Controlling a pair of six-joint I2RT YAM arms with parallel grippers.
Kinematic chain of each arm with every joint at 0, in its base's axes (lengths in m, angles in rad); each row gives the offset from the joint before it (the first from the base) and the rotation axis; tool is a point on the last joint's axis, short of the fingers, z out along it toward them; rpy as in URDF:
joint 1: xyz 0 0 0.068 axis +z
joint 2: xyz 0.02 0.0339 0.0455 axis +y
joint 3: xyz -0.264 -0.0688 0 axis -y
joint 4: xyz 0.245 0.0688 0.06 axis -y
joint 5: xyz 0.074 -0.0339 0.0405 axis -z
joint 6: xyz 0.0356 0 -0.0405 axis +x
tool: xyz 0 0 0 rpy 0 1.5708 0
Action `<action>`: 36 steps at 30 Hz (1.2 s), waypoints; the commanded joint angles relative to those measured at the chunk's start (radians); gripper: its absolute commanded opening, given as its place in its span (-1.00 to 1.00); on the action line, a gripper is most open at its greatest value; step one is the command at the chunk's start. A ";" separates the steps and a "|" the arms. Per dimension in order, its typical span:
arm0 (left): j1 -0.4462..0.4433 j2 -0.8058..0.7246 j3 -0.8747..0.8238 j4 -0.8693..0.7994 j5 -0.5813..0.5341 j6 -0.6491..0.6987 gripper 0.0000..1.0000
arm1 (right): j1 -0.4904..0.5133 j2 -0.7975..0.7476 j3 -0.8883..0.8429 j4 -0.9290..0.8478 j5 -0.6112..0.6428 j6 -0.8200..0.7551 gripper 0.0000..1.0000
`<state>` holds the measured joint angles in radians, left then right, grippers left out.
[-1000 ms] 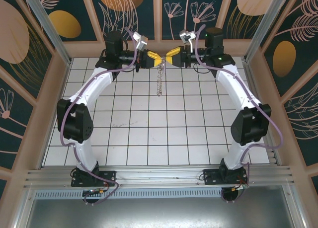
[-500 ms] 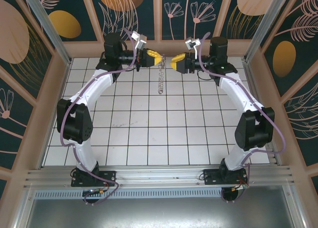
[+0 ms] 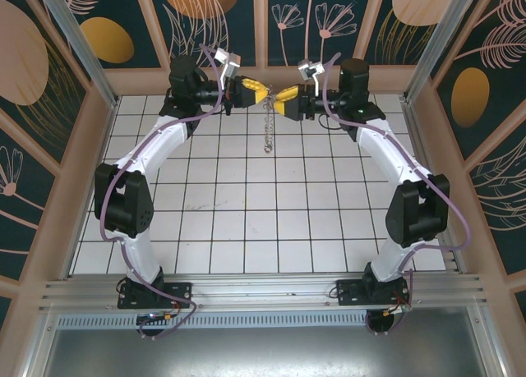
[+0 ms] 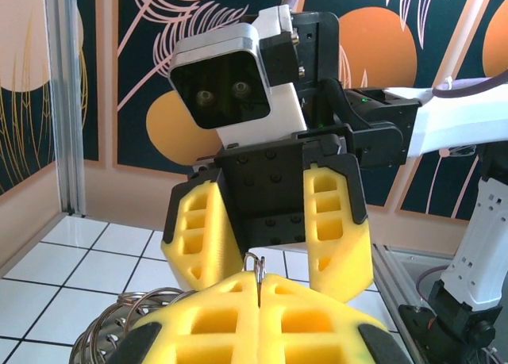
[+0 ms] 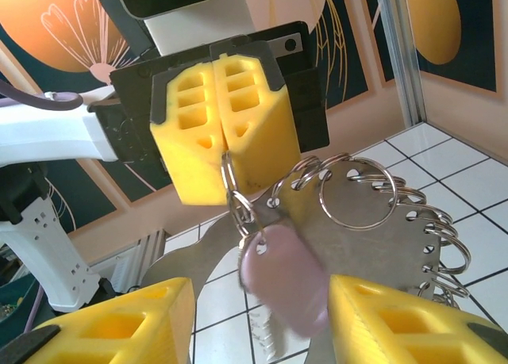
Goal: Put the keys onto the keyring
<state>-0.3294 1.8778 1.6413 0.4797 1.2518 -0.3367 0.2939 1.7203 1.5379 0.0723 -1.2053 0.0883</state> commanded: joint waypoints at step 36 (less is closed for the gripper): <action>-0.005 -0.038 -0.087 0.360 -0.168 -0.244 -1.00 | 0.121 0.076 0.125 -0.097 0.054 -0.058 -1.00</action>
<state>-0.3271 1.8706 1.5620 0.7380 1.1381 -0.5358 0.3824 1.7844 1.6306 -0.0086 -1.1294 0.0360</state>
